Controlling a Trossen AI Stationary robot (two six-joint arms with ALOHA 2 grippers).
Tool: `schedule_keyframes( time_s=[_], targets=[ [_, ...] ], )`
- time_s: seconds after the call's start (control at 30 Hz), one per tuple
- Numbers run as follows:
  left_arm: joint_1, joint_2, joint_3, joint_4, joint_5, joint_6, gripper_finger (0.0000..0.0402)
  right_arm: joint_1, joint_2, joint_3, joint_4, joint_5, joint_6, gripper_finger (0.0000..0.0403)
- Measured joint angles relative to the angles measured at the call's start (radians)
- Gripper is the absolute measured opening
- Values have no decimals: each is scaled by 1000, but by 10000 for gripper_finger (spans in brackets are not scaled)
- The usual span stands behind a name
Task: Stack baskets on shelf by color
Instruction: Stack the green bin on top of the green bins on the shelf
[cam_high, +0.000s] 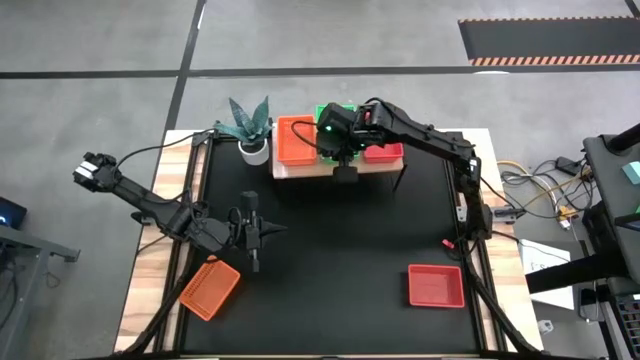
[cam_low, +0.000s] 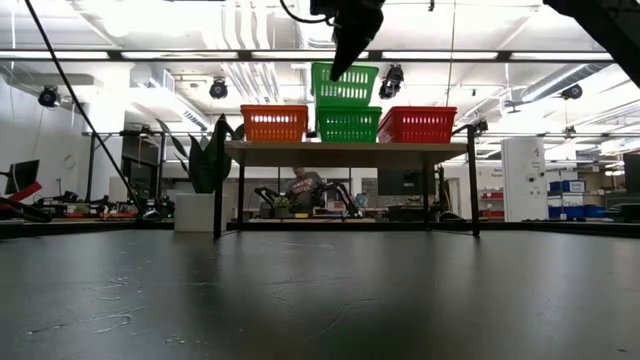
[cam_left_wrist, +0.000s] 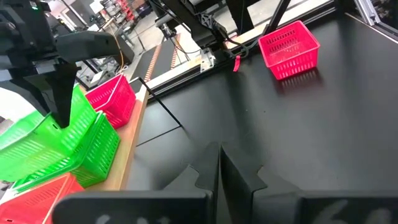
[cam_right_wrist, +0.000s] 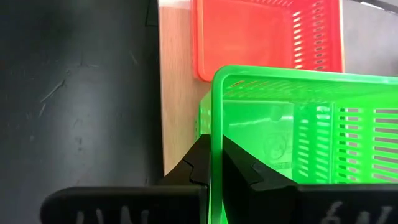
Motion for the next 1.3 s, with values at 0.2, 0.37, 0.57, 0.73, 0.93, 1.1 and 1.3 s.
schedule_keyframes(
  time_s=[0.2, 0.37, 0.57, 0.73, 0.93, 1.1, 1.3],
  targets=[
    [0, 0, 0, 0, 0, -1, 0, -4, 0, 0, 2, 0, -15, 11],
    [0, 0, 0, 0, 0, -1, 0, -13, 0, -1, 3, 0, -16, 11],
    [0, 0, 0, 0, 1, -1, 0, -29, 0, -3, 4, 0, -25, 11],
    [0, 0, -2, 0, 1, -1, 0, -39, 0, -14, 7, -1, -25, 11],
    [0, 0, -8, 2, 1, 0, 0, -41, 0, -56, 32, -2, -32, 11],
    [0, 0, -14, 2, 1, 1, 0, -41, 0, -86, 61, -2, -43, 11],
    [0, 0, -14, 6, 1, 1, 0, -41, 0, -99, 59, -2, -46, 11]
  ],
)
